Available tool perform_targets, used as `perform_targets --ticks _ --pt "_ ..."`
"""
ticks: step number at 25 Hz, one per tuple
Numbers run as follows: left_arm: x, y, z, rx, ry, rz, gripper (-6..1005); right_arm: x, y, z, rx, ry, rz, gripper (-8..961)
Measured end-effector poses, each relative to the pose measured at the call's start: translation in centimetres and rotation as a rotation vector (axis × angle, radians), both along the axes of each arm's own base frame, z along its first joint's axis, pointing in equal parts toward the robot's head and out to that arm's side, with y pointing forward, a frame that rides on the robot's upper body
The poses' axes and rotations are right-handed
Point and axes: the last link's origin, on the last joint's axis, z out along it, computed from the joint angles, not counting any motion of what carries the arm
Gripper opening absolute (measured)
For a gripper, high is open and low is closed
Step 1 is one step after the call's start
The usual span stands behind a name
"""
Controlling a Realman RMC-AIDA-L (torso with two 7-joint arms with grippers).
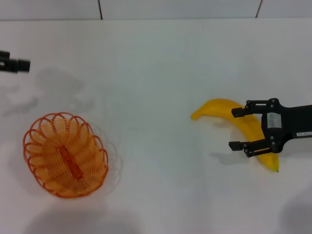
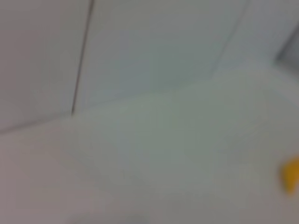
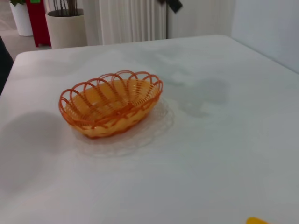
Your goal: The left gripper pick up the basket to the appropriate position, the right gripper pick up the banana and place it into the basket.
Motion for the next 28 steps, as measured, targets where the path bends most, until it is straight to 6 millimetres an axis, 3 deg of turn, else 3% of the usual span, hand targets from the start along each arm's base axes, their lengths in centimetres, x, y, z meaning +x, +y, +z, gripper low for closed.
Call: perform_targets --ticks 3,6,8,14,21,28 --pt "1.8 0.9 -0.4 -0.06 0.213 -0.14 889 -0.2 -0.1 0.0 -0.011 0.009 0.006 852" --pt "2.9 0.6 -1.2 -0.073 0.316 -0.277 889 -0.2 -0.1 0.2 -0.014 0.012 0.005 850" --pt "4.2 -0.2 -2.3 -0.084 0.442 -0.457 889 -0.2 -0.1 0.3 -0.014 0.012 0.002 849" --pt "4.5 0.2 -4.6 -0.167 0.481 -0.503 889 -0.5 0.2 0.2 -0.015 0.014 0.008 846" --pt "3.2 1.1 -9.6 -0.281 0.514 -0.506 889 -0.6 0.2 0.2 -0.015 0.014 0.008 842" --pt "3.4 1.2 -12.0 -0.36 0.529 -0.517 888 -0.6 0.2 0.2 -0.018 0.017 -0.002 839"
